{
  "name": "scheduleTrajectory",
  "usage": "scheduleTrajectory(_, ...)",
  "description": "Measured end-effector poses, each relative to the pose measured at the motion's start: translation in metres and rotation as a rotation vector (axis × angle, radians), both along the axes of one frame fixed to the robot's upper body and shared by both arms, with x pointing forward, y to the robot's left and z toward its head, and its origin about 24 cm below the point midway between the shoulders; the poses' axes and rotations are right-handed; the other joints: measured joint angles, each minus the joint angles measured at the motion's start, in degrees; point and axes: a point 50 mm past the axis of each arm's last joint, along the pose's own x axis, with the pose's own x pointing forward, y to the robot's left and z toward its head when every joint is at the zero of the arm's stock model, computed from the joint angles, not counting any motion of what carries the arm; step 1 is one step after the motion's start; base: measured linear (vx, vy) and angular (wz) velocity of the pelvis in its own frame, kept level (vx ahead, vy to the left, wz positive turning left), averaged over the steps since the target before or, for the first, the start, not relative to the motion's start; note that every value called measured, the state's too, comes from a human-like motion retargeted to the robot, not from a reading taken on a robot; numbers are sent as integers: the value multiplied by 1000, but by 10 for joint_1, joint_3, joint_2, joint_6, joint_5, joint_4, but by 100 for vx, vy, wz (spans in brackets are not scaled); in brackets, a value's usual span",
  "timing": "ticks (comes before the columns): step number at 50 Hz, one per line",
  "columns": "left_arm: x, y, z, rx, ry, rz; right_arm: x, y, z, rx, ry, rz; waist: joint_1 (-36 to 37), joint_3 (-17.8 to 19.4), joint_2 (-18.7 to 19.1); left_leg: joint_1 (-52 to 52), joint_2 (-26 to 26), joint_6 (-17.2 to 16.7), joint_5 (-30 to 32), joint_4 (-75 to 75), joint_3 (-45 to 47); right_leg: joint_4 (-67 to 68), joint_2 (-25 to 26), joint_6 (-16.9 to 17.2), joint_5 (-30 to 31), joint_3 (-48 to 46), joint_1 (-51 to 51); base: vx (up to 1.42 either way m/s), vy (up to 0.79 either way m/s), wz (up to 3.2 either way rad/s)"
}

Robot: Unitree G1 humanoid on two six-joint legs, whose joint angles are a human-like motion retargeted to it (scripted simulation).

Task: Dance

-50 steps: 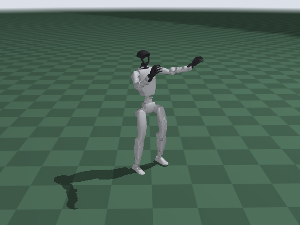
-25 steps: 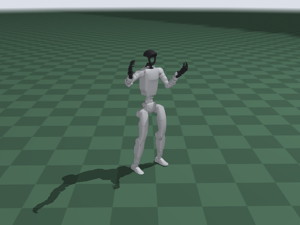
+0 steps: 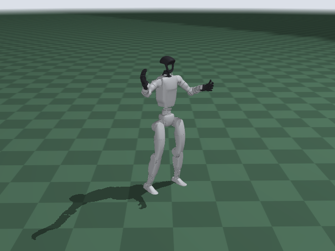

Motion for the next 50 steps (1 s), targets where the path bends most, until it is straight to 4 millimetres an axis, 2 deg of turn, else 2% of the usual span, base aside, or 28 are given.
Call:
scheduleTrajectory(1,-3,60,3,69,-26,262,34,30,-3,-13,48,218,0,0,10,2,0,-1,-7,8,2,-16,-2,-6,9,0,6,-24,36,-56)
scheduleTrajectory(2,-15,115,9,152,-52,508,65,64,-6,-30,99,439,2,0,22,5,2,-1,-14,17,5,-31,-2,-12,18,3,12,-20,35,-91)
scheduleTrajectory(4,-58,208,23,348,-53,944,111,136,-20,-54,231,866,15,1,46,10,7,-2,-30,38,16,-58,3,-25,33,19,22,-22,26,-118)
scheduleTrajectory(5,-86,248,30,437,-19,1136,129,176,-29,-68,305,1084,21,3,55,12,8,-3,-39,50,22,-70,6,-31,41,27,27,-19,21,-115)
scheduleTrajectory(7,-142,304,44,607,43,1456,147,254,-59,-89,464,1512,26,3,65,7,15,-5,-61,85,42,-91,8,-45,52,34,35,-19,15,-86)
scheduleTrajectory(9,-194,338,54,786,129,1755,147,326,-93,-57,588,1889,29,1,73,-10,25,-11,-87,133,49,-108,8,-54,57,27,41,-24,11,-36)
scheduleTrajectory(10,-219,350,56,860,188,1897,140,360,-109,-20,641,2059,30,-1,78,-25,33,-16,-103,162,48,-114,9,-57,58,20,43,-27,12,4)
scheduleTrajectory(11,-235,358,51,905,262,2003,132,385,-125,31,672,2189,32,-2,83,-39,37,-20,-118,193,42,-118,9,-57,57,20,45,-25,15,26)
scheduleTrajectory(13,-261,368,35,984,437,2153,111,424,-149,141,722,2402,34,-3,99,-71,49,-29,-153,260,25,-121,15,-55,50,24,50,-22,18,51)
scheduleTrajectory(15,-281,370,14,981,653,2272,94,443,-160,215,728,2536,36,-3,119,-101,59,-34,-178,310,3,-119,24,-49,38,26,51,-25,17,69)
scheduleTrajectory(17,-286,366,2,897,736,2363,84,452,-163,271,686,2588,34,1,127,-115,58,-32,-188,332,-12,-117,26,-39,30,17,55,-23,5,60)
scheduleTrajectory(20,-272,360,8,772,511,2428,82,453,-167,367,583,2563,39,4,135,-100,60,-33,-180,316,-17,-112,33,-32,24,14,66,0,3,11)
scheduleTrajectory(23,-267,358,9,794,466,2432,92,445,-171,419,547,2453,51,-2,119,-66,42,-35,-141,237,-12,-107,30,-41,27,13,63,6,-2,3)
scheduleTrajectory(27,-254,359,25,841,447,2392,102,444,-162,342,575,2401,59,-16,93,-20,31,-36,-86,116,-10,-82,28,-50,23,1,39,3,-8,3)
scheduleTrajectory(32,-236,353,40,866,372,2420,106,447,-140,175,604,2377,64,-32,104,11,40,-34,-62,55,-13,-55,46,-48,12,14,30,6,4,0)
scheduleTrajectory(35,-230,351,45,916,358,2420,94,454,-137,106,602,2427,54,-38,106,5,56,-43,-71,76,-9,-64,52,-48,13,14,43,16,2,11)
scheduleTrajectory(39,-219,349,46,972,381,2394,79,456,-140,162,515,2471,21,-42,89,-62,59,-62,-119,190,-47,-95,41,-45,14,-10,64,1,-4,75)
scheduleTrajectory(42,-205,344,49,946,306,2373,76,453,-139,235,430,2460,-2,-36,83,-119,61,-71,-162,293,-77,-108,43,-32,3,-15,75,-7,-9,73)
scheduleTrajectory(45,-174,331,55,765,109,2321,83,433,-146,317,367,2392,7,-16,95,-127,73,-63,-184,341,-84,-106,58,-14,-6,-15,93,-1,-2,0)
scheduleTrajectory(46,-156,322,57,667,15,2240,90,417,-153,383,360,2332,12,-12,95,-120,73,-61,-183,337,-82,-107,61,-13,-5,-10,98,11,0,-35)
scheduleTrajectory(48,-120,303,62,531,-145,1988,105,374,-169,531,324,2177,15,-8,86,-100,66,-56,-171,312,-75,-108,60,-17,2,-7,104,22,0,-28)
scheduleTrajectory(50,-87,277,64,428,-226,1666,117,316,-179,677,260,1951,11,-9,66,-74,45,-47,-141,257,-72,-108,51,-27,9,-10,104,26,-2,-7)
